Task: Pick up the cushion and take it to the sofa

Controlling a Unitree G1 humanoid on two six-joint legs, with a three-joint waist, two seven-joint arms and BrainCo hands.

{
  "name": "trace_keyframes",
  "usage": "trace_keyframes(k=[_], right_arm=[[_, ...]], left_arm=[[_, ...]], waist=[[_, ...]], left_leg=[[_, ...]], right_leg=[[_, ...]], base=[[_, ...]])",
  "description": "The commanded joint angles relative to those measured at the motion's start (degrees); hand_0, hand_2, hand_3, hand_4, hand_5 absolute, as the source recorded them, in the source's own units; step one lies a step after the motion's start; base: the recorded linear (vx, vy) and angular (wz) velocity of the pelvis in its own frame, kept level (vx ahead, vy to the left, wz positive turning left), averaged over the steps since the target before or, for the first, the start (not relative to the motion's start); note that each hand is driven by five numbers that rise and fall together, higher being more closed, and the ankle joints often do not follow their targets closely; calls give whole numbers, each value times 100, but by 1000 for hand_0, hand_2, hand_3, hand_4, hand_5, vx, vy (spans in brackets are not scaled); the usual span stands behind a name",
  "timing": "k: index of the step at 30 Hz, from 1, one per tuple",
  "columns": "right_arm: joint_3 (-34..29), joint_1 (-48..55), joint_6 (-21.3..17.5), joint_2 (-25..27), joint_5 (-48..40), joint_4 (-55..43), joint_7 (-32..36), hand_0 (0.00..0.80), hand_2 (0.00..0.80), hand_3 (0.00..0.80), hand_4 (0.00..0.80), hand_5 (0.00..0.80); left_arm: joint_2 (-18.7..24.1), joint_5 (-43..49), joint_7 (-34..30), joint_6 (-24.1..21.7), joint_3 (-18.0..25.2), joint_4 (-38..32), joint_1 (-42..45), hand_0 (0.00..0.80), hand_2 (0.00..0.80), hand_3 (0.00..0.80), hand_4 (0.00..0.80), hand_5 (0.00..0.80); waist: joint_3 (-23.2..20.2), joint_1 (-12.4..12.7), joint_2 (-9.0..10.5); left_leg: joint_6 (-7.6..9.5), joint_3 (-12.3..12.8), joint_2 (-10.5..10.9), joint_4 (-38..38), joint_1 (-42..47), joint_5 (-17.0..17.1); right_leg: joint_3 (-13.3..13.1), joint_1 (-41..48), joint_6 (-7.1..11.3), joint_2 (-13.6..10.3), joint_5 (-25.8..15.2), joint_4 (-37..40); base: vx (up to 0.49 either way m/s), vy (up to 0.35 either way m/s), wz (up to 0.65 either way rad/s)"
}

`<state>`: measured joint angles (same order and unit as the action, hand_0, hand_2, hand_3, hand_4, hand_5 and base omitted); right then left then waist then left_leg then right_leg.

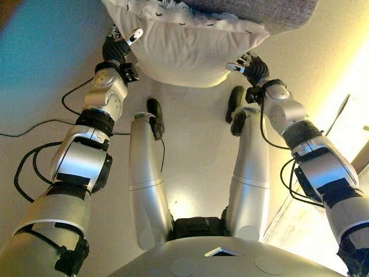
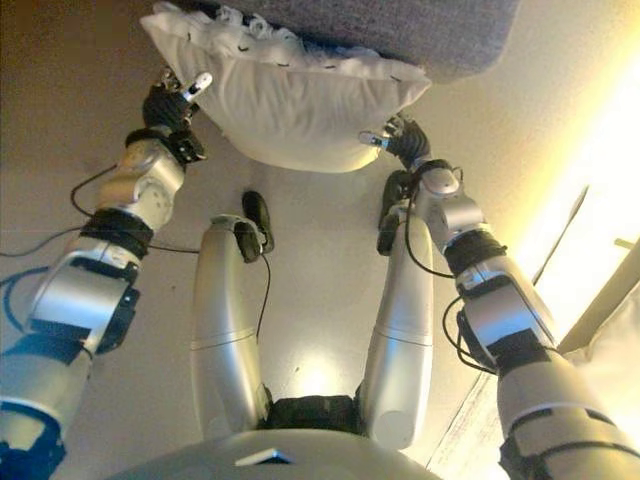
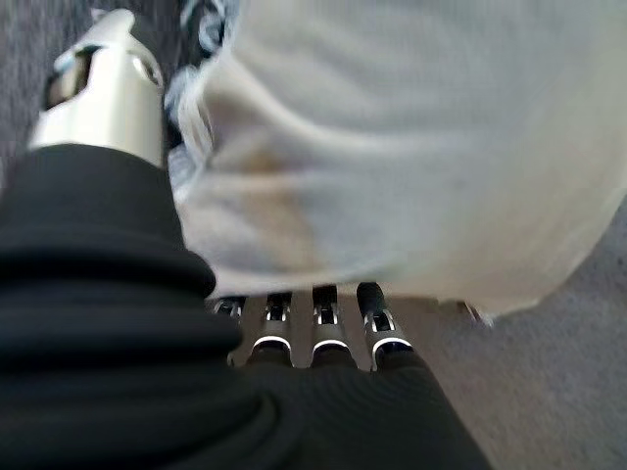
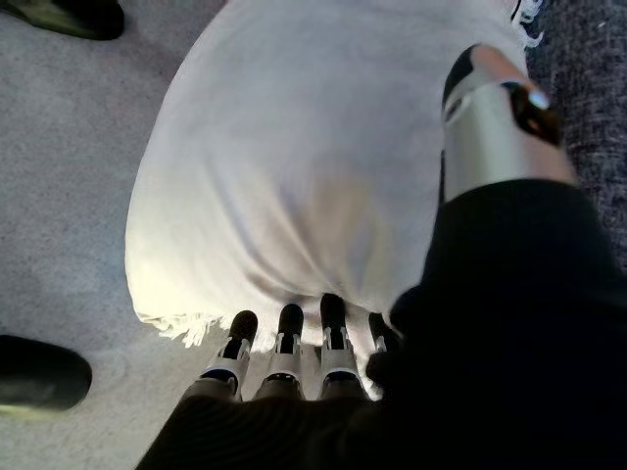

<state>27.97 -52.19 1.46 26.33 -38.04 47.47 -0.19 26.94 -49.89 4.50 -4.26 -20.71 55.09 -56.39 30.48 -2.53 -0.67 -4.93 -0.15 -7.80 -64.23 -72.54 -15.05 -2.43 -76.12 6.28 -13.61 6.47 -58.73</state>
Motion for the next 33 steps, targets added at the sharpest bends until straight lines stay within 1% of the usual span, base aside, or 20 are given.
trace_keyframes(k=[1,2,3,4,5,6,7,18,25,29,33], right_arm=[[223,-419,-225,59,333,-502,139,0,0,0,0,0],[255,-445,-236,58,347,-512,110,0,0,0,0,0],[283,-484,-265,41,319,-509,63,0,0,0,0,0],[288,-497,-265,36,301,-512,54,0,0,0,0,0],[297,-560,-239,3,256,-512,49,270,270,270,270,270],[291,-584,-240,-17,260,-502,57,612,612,612,612,612],[288,-607,-244,-27,257,-490,84,800,800,800,800,800],[282,-755,-217,-62,-9,-429,266,800,800,800,800,800],[242,-736,-292,-47,-137,-541,250,800,800,800,800,800],[195,-620,-498,-39,-96,-682,199,800,800,800,800,800],[87,-132,-884,-77,22,-1067,-39,800,800,800,800,800]], left_arm=[[-123,-377,-1017,-285,-117,-276,-344,97,97,97,97,97],[-153,-389,-1108,-287,-167,-348,-358,213,213,213,213,213],[-169,-365,-1170,-258,-232,-419,-397,442,442,442,442,442],[-170,-364,-1175,-256,-252,-437,-409,477,477,477,477,477],[-188,-370,-1185,-239,-310,-481,-445,759,759,759,759,759],[-193,-365,-1197,-235,-314,-484,-460,800,800,800,800,800],[-195,-356,-1205,-238,-319,-483,-469,800,800,800,800,800],[-130,-413,-1274,-300,-348,-423,-481,800,800,800,800,800],[-141,-376,-1254,-412,-367,-524,-510,800,800,800,800,800],[-182,-446,-1275,-711,-338,-632,-420,800,800,800,800,800],[-281,-231,-1222,-1212,-238,-991,-24,800,800,800,800,800]], waist=[[-69,-9,-265],[-69,-2,-274],[-69,11,-282],[-69,15,-282],[-69,25,-283],[-69,29,-286],[-69,33,-289],[-69,71,-354],[-69,82,-366],[-69,75,-355],[-69,80,-314]], left_leg=[[-200,26,-20,838,106,621],[-192,28,-18,847,105,619],[-184,27,-17,852,106,616],[-181,26,-17,848,103,614],[-174,22,-18,817,92,600],[-172,20,-16,818,101,592],[-168,21,-16,819,106,588],[-163,51,-15,822,109,599],[-147,73,-12,895,104,601],[-150,89,-33,936,161,580],[-181,89,-82,1050,409,563]], right_leg=[[23,508,-12,7,90,27],[19,509,-9,1,81,41],[17,514,-6,-9,73,50],[18,514,-5,-13,71,50],[20,514,-3,-24,61,45],[19,519,2,-27,58,48],[21,521,4,-31,56,50],[6,521,2,-77,21,82],[39,507,-10,-107,29,122],[61,563,-21,-101,79,124],[131,817,-30,-59,186,143]], base=[[-3,15,4],[-5,4,4],[0,0,0],[-5,-16,3],[-4,-12,3],[0,0,0],[0,0,0],[0,0,0],[-9,-2,0],[-39,-6,1],[-28,-15,1]])
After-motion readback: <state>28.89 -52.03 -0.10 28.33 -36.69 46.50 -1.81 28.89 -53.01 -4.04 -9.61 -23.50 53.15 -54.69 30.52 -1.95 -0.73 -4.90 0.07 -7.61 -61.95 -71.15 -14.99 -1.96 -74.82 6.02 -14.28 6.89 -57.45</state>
